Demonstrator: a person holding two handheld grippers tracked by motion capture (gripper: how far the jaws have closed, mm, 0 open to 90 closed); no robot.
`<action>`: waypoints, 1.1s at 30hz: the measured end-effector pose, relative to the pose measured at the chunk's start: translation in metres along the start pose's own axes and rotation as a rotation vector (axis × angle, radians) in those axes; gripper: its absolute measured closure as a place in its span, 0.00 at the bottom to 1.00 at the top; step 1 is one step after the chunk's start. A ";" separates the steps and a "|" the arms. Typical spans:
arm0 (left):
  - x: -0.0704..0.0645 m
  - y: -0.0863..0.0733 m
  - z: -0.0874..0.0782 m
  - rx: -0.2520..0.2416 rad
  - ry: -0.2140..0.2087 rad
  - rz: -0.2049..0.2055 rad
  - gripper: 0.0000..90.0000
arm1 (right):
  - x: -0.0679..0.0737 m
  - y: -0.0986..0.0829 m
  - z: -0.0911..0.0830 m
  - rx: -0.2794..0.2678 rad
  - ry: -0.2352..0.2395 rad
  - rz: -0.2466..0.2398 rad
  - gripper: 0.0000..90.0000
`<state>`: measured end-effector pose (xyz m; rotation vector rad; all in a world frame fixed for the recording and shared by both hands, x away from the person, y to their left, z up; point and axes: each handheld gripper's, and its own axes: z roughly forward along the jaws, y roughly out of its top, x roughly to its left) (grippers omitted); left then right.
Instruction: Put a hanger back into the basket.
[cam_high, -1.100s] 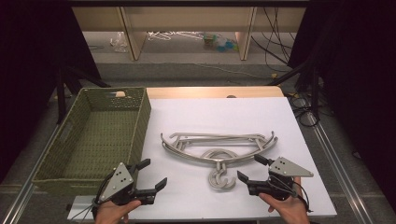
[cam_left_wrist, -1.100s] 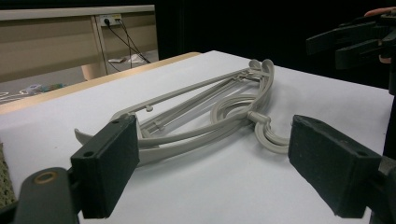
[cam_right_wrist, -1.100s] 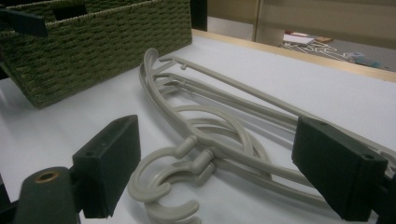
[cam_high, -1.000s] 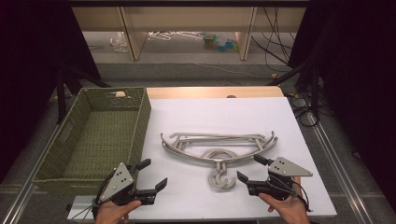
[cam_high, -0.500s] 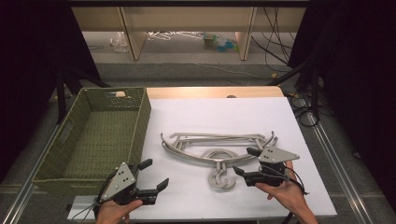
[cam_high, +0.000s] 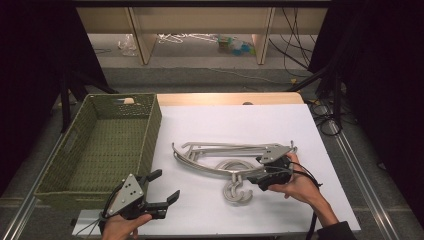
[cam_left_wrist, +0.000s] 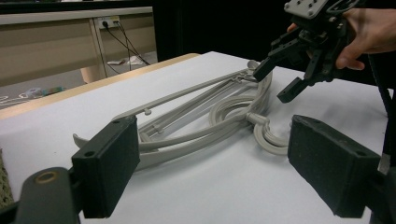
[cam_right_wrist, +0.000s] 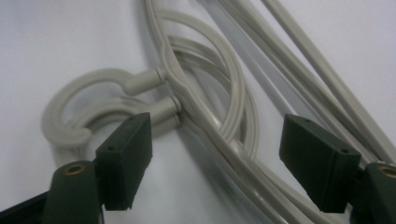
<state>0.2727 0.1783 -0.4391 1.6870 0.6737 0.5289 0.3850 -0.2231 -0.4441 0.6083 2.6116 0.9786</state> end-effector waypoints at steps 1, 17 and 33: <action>0.000 0.000 0.000 0.000 0.002 -0.005 0.18 | -0.003 0.000 0.003 0.014 -0.003 -0.009 0.31; -0.002 -0.003 0.004 0.023 -0.008 0.011 0.19 | -0.016 0.000 0.025 0.207 -0.013 -0.190 0.58; -0.003 -0.004 0.004 0.012 -0.027 -0.009 0.19 | -0.017 0.003 0.016 0.234 0.034 -0.429 0.84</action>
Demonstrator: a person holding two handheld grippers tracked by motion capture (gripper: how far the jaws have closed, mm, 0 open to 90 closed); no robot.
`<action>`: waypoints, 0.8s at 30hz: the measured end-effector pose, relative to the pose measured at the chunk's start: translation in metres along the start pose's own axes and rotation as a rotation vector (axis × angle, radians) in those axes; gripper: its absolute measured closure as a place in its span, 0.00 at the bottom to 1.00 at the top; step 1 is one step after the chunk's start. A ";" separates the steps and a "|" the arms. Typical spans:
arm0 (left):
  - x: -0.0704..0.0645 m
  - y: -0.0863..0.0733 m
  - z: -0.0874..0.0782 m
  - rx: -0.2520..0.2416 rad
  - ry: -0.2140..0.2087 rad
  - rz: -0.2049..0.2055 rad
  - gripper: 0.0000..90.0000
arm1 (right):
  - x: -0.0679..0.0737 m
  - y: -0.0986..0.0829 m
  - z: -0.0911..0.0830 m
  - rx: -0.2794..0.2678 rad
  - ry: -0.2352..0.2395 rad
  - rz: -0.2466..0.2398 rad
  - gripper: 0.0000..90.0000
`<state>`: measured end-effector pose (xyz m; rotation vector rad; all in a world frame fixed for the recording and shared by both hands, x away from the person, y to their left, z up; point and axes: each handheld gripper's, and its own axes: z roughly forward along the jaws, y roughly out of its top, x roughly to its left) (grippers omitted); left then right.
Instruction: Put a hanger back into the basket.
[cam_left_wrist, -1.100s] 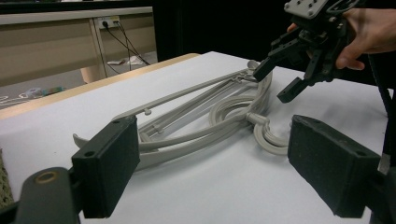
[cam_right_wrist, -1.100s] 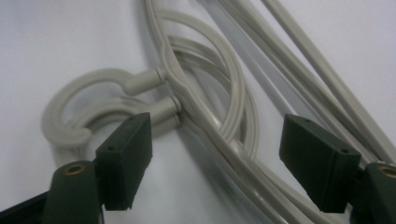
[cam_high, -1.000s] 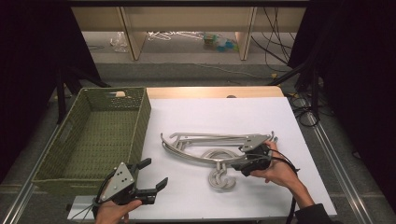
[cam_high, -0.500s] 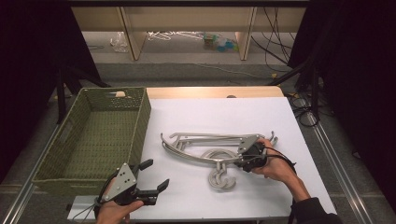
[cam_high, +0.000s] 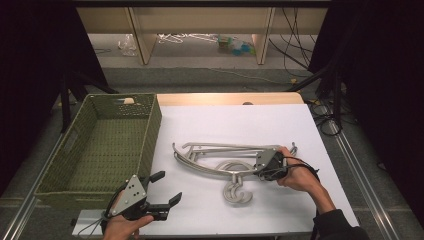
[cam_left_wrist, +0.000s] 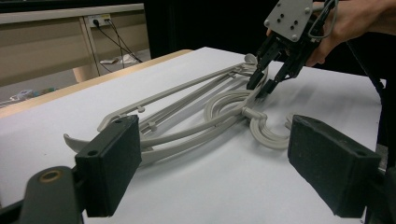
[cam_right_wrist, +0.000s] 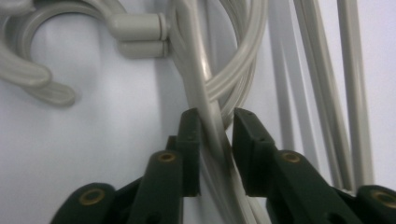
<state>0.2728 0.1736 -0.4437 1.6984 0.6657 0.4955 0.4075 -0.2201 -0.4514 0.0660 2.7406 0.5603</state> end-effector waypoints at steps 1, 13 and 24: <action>0.001 0.000 0.000 0.002 -0.005 0.019 0.19 | 0.000 0.001 -0.001 -0.001 0.001 -0.012 0.85; 0.001 0.000 0.001 -0.003 0.000 0.026 0.20 | -0.002 0.011 -0.023 -0.059 -0.023 -0.151 0.91; 0.001 0.000 0.000 0.005 0.011 0.017 0.20 | 0.000 0.025 -0.041 -0.133 -0.084 -0.221 0.91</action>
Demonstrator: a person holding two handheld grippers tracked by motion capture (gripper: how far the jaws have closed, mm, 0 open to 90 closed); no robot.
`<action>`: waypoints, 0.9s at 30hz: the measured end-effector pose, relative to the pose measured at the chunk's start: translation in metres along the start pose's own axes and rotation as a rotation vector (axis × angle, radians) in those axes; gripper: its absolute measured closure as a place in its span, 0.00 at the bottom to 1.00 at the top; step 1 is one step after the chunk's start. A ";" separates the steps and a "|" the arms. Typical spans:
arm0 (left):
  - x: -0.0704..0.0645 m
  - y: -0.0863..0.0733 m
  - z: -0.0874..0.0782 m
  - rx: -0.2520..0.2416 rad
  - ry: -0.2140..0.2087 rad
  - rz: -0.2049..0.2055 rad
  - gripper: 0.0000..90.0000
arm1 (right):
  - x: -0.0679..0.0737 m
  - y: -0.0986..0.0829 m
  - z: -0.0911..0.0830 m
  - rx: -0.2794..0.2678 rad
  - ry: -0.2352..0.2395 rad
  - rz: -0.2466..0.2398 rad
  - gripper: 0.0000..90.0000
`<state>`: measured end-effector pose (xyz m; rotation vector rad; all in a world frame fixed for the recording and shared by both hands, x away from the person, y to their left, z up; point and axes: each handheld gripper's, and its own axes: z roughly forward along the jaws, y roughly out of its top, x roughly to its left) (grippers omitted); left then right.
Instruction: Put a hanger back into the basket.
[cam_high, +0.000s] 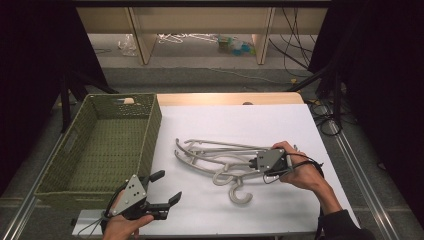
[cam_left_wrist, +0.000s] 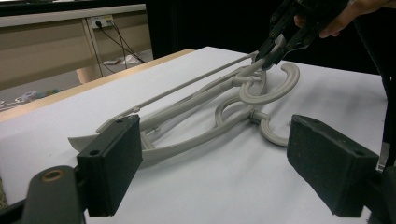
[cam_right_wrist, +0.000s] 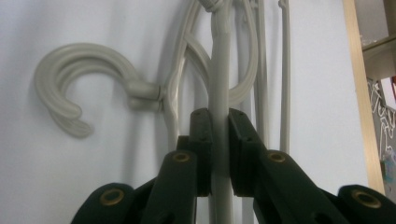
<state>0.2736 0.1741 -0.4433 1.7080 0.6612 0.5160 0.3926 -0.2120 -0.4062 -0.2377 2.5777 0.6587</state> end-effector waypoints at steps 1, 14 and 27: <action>0.000 0.000 0.000 0.000 0.000 0.001 0.20 | 0.000 0.002 -0.001 -0.006 -0.003 -0.005 0.91; 0.002 0.001 0.001 -0.011 0.003 0.033 0.20 | 0.012 0.018 -0.020 -0.109 0.014 -0.021 0.92; -0.010 0.000 0.026 0.068 0.004 0.166 0.28 | 0.033 0.022 -0.018 -0.178 0.124 -0.045 0.91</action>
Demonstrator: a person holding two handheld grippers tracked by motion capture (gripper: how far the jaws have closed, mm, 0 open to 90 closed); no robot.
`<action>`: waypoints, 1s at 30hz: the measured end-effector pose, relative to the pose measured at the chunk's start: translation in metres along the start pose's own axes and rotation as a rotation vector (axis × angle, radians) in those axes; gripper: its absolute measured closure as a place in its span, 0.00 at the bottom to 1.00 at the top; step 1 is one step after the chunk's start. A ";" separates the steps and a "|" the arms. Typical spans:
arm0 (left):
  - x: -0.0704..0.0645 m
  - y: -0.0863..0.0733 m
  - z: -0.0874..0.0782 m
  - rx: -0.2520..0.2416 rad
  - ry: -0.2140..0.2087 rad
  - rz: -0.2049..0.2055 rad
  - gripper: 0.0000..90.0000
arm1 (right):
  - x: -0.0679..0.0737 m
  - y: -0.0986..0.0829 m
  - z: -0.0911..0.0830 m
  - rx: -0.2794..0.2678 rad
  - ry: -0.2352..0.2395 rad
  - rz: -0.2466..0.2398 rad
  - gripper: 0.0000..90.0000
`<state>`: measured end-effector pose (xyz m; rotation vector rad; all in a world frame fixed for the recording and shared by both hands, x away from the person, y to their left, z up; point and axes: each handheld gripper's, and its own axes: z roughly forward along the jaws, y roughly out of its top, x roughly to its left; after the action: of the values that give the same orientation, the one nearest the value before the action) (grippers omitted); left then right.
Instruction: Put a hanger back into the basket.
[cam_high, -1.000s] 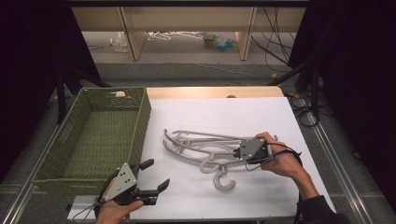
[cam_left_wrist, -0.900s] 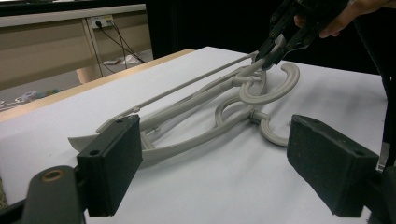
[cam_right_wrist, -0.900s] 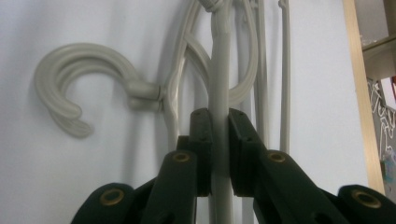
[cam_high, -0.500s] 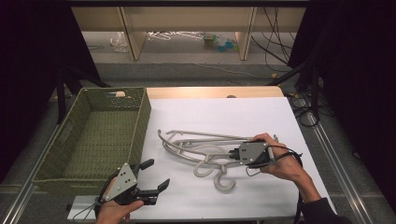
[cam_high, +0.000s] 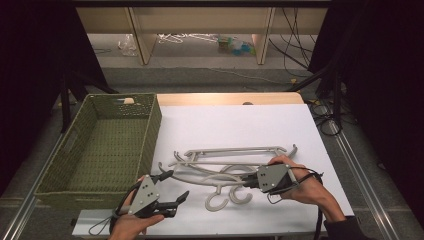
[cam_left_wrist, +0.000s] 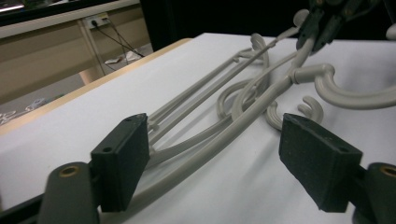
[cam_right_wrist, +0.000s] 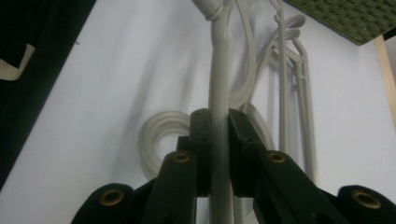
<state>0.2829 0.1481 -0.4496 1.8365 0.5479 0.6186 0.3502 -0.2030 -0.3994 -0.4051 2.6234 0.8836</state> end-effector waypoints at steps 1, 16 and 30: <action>-0.003 0.000 0.006 0.022 -0.001 0.009 0.28 | 0.000 0.000 0.001 -0.007 0.016 -0.007 0.91; -0.031 0.009 0.052 0.199 -0.164 0.303 0.50 | 0.006 0.000 0.003 -0.048 0.078 0.011 0.91; -0.028 0.023 0.062 0.264 -0.224 0.412 0.80 | 0.006 -0.002 0.005 -0.069 0.100 0.039 0.90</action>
<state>0.3032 0.0793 -0.4508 2.2603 0.1012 0.6204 0.3467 -0.2022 -0.4059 -0.4279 2.7062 0.9932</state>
